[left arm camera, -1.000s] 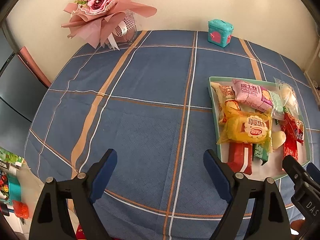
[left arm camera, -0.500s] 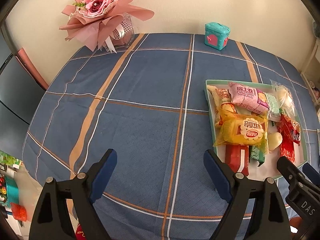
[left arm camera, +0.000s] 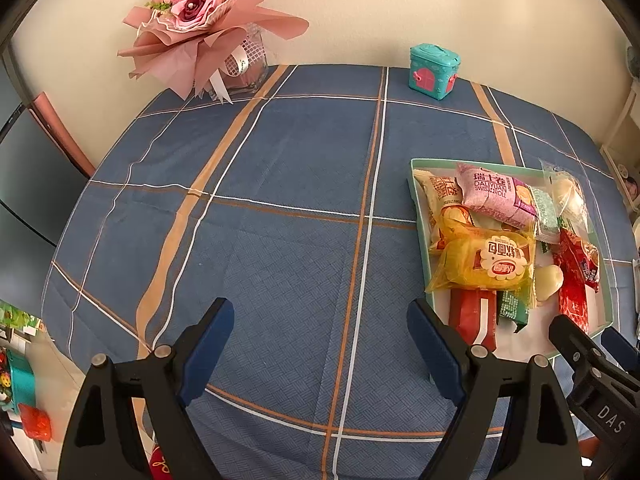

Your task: Organize snacks

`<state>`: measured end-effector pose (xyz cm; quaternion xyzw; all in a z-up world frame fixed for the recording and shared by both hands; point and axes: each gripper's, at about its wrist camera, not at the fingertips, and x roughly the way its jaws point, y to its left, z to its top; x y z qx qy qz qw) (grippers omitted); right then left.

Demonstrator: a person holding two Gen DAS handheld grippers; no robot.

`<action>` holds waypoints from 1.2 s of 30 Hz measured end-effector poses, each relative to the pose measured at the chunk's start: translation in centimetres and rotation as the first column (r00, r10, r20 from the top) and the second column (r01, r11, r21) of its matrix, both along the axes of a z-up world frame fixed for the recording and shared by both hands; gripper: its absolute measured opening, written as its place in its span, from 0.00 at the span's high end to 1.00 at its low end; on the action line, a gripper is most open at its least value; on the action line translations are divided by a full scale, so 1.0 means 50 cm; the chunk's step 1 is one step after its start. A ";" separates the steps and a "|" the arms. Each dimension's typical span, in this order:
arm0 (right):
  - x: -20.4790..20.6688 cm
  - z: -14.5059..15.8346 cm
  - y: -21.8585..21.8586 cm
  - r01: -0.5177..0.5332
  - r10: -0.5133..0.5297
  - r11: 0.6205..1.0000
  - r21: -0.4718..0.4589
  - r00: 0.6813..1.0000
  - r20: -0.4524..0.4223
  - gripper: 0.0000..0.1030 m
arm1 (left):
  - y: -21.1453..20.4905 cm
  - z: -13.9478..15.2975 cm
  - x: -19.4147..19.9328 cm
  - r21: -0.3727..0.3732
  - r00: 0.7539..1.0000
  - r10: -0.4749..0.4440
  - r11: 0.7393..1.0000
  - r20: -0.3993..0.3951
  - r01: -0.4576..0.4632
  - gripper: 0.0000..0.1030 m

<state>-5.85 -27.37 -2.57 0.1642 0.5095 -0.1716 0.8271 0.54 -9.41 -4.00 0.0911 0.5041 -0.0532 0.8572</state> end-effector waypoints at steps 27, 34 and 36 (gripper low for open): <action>0.005 -0.007 0.004 -0.018 0.018 1.000 -0.001 1.000 -0.017 0.00 | 0.013 0.000 0.008 -0.007 0.999 0.039 0.999 -0.025 -0.040 0.14; 0.005 -0.008 0.001 -0.018 0.018 1.000 -0.001 1.000 -0.019 0.00 | 0.015 0.000 0.009 0.000 0.999 0.042 0.999 -0.021 -0.042 0.14; 0.005 -0.008 0.001 -0.018 0.018 1.000 -0.001 1.000 -0.019 0.00 | 0.014 0.001 0.008 0.004 0.999 0.039 0.999 -0.017 -0.039 0.14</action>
